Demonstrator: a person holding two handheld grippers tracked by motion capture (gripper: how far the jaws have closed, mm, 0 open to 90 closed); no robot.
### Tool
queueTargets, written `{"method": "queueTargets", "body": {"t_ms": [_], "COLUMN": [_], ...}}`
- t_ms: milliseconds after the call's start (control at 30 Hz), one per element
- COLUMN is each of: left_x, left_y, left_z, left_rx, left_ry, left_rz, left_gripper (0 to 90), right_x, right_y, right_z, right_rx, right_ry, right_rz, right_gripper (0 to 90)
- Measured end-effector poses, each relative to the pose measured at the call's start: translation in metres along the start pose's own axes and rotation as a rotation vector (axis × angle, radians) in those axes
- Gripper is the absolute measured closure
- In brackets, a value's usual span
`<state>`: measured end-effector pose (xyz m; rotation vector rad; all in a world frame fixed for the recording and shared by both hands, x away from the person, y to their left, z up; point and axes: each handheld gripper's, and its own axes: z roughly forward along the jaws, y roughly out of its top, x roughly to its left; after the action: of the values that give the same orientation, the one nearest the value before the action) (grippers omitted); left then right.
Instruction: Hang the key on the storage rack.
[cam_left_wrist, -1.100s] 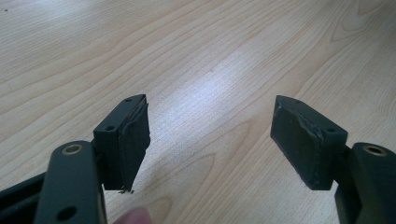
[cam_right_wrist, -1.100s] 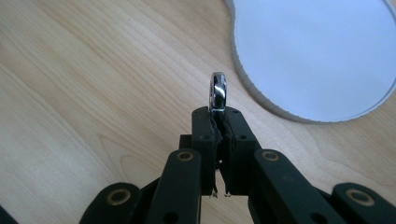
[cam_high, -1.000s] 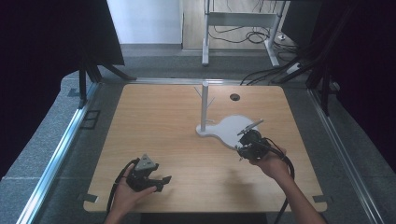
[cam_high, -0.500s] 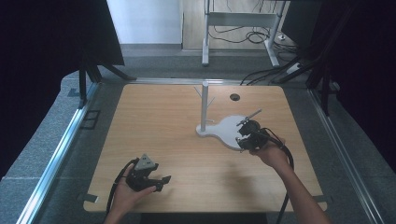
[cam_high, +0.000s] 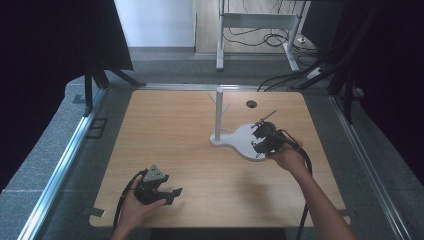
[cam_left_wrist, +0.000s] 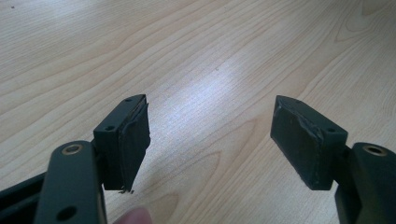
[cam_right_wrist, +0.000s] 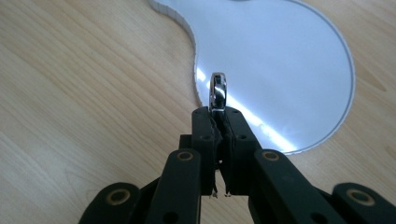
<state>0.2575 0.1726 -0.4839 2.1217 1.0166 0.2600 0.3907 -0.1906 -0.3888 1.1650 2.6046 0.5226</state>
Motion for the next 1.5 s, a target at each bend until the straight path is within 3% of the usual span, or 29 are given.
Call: {"method": "queueTargets", "body": {"t_ms": [667,1500], "left_x": [0.001,0.002], "left_y": [-0.001,-0.002], "left_z": [0.001,0.002], "left_rx": [0.003,0.009], "left_ry": [-0.001,-0.002], "left_rz": [-0.005,-0.008], "left_gripper": [28.7,28.7], "right_x": [-0.01,-0.018], "right_y": [0.036,0.064], "right_z": [0.0,0.02], "right_rx": [-0.005,0.017], "right_ry": [-0.025,-0.022], "right_rz": [-0.004,-0.002], "right_gripper": [84.3,84.3]}}
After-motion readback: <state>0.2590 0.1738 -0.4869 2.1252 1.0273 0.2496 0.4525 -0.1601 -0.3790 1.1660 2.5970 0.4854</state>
